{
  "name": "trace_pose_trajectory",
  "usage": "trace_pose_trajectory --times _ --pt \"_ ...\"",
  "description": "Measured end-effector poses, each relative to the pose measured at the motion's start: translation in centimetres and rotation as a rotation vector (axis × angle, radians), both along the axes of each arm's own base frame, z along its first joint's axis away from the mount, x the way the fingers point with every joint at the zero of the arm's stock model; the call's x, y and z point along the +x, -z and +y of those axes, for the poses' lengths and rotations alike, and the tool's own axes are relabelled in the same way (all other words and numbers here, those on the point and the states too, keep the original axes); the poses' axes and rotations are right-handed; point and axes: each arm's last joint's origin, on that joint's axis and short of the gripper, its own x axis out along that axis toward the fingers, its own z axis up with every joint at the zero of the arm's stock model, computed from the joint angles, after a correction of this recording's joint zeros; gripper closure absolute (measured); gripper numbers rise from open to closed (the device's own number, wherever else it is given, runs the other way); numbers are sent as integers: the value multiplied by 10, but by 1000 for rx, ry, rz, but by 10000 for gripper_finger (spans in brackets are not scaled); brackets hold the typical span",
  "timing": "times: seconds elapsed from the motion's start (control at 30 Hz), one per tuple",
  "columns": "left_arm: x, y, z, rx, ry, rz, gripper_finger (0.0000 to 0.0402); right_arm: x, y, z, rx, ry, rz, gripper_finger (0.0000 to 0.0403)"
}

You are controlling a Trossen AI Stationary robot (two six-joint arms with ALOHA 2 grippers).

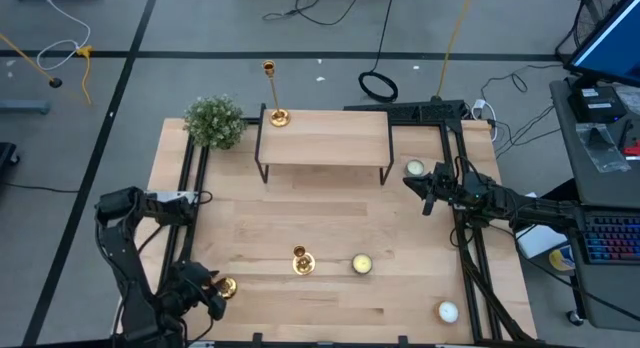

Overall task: Pick & Place candle stick holders
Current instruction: Put the bottom gold candle holder on the shelf

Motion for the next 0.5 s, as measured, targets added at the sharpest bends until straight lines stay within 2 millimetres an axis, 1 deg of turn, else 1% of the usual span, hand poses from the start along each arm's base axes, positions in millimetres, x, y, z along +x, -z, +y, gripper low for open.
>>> trace_pose_trajectory --times 0.13,0.17,0.33,0.5 --pt "0 0 -1 -3 7 -2 327 0 0 0 0 0 0 399" --pt "0 0 0 9 14 -7 332 0 0 0 0 0 0 399" --pt "1 -1 0 32 48 -30 332 0 0 0 0 1 0 399" --pt "2 -1 0 31 41 -37 332 0 0 0 0 1 0 399"
